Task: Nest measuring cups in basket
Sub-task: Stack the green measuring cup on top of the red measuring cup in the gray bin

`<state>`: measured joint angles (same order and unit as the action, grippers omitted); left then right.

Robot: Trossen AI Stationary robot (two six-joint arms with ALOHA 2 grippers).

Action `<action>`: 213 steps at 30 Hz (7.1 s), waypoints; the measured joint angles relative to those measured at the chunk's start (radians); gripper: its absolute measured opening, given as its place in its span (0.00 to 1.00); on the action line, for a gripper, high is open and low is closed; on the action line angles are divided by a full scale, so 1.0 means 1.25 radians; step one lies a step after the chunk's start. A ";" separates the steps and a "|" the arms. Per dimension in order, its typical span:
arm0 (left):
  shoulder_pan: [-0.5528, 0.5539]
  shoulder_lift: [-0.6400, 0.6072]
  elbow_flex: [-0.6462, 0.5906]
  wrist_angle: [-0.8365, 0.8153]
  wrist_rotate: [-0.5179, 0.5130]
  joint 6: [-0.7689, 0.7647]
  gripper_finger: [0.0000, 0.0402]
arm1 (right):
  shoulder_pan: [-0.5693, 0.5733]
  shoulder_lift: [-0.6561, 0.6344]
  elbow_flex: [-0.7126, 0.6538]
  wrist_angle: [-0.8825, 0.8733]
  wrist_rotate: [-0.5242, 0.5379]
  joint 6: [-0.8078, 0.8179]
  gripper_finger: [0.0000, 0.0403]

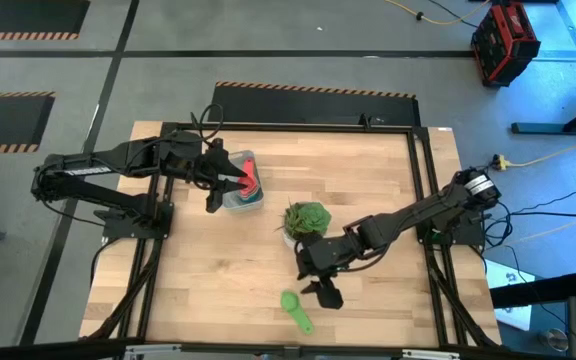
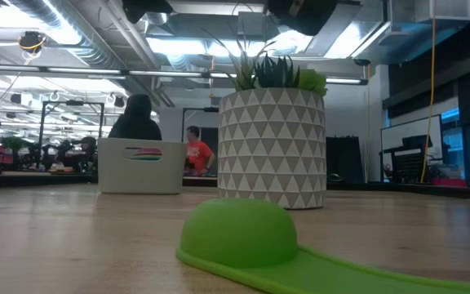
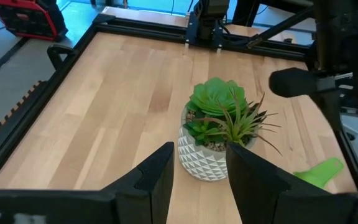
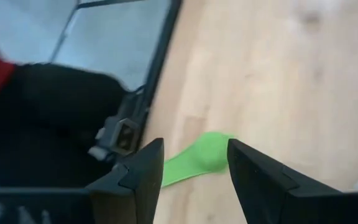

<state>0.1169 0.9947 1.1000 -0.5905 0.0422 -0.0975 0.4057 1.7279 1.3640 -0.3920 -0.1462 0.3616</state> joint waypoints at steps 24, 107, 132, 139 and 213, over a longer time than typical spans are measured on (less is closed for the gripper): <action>0.000 0.000 0.000 0.001 0.000 0.000 0.35 | -0.002 0.001 0.002 0.075 0.063 -0.009 0.45; 0.000 0.000 -0.001 0.007 0.000 0.000 0.35 | 0.130 0.196 0.001 0.162 0.214 0.116 0.75; 0.000 0.000 -0.001 0.004 0.000 0.000 0.35 | 0.129 0.318 0.001 0.231 0.312 0.015 0.75; 0.000 0.000 -0.001 0.003 0.000 0.000 0.35 | 0.128 0.350 0.001 0.243 0.314 0.014 0.75; 0.000 -0.081 -0.001 -0.039 0.046 -0.019 0.35 | 0.128 0.349 0.420 -0.091 0.801 -0.369 0.65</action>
<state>0.1173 0.8934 1.0992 -0.6398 0.0997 -0.1213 0.5663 2.1647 1.8894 -0.5061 0.8550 -0.0995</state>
